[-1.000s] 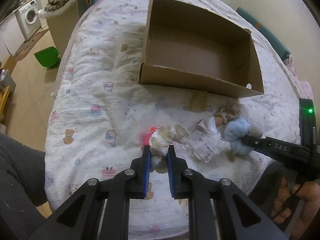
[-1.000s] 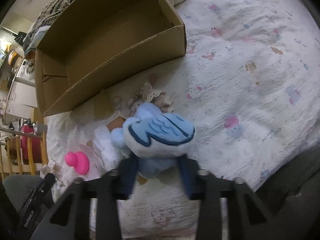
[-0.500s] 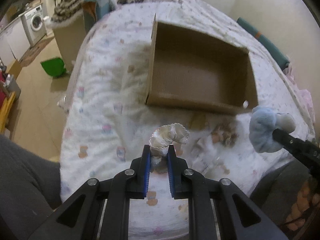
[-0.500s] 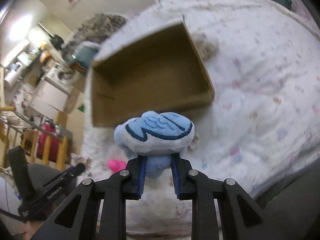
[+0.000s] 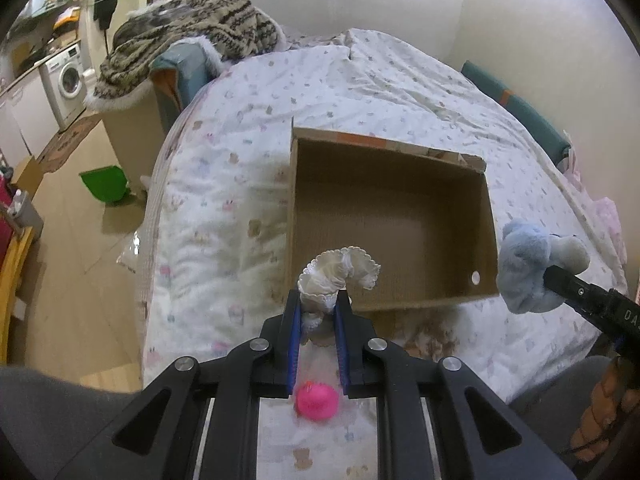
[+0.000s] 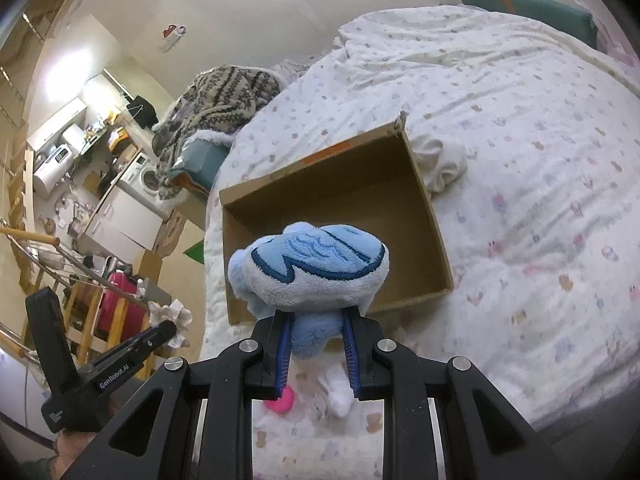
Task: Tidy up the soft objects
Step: 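Carry scrunchie and blue plush into the box and open both tools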
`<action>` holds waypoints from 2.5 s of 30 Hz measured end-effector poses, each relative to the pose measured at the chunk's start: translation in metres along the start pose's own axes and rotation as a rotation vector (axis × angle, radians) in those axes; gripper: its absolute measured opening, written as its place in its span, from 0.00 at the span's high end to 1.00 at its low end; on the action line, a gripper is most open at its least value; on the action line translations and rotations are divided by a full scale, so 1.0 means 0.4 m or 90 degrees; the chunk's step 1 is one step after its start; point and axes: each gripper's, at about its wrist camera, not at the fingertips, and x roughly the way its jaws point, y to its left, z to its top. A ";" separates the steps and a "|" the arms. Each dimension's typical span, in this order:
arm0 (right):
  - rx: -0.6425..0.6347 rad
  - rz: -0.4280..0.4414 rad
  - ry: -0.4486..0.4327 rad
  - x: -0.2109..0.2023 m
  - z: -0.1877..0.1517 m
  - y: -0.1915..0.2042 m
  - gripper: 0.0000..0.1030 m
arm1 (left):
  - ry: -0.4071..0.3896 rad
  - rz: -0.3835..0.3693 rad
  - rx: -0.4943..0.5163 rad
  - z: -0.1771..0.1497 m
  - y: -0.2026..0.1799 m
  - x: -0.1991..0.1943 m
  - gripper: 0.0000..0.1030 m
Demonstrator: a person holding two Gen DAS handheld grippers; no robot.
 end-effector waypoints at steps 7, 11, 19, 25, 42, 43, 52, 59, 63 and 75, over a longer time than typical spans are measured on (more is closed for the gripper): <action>-0.024 -0.019 -0.004 0.071 0.033 -0.022 0.76 | -0.010 -0.001 0.019 0.059 -0.033 0.072 0.86; -0.023 -0.031 0.003 0.123 0.041 -0.053 0.76 | -0.015 -0.001 0.039 0.078 -0.056 0.133 0.86; -0.022 -0.061 0.032 0.205 0.018 -0.091 0.76 | -0.013 0.003 0.066 0.046 -0.060 0.252 0.86; -0.038 -0.095 0.075 0.263 0.004 -0.091 0.76 | -0.007 -0.005 0.037 0.039 -0.037 0.297 0.85; -0.062 -0.120 0.088 0.294 -0.015 -0.076 0.76 | 0.012 0.001 0.037 0.027 -0.044 0.326 0.85; -0.064 -0.121 0.088 0.294 -0.016 -0.073 0.76 | 0.014 0.001 0.036 0.026 -0.044 0.328 0.85; -0.077 -0.123 0.086 0.293 -0.018 -0.065 0.75 | 0.007 0.011 0.051 0.021 -0.058 0.325 0.83; -0.065 -0.126 0.085 0.294 -0.013 -0.072 0.70 | 0.005 0.011 0.057 0.018 -0.063 0.322 0.81; -0.062 -0.128 0.082 0.293 -0.011 -0.074 0.70 | 0.006 0.009 0.053 0.020 -0.061 0.323 0.81; -0.054 -0.126 0.053 0.274 -0.003 -0.078 0.45 | -0.017 0.001 0.060 0.024 -0.069 0.306 0.71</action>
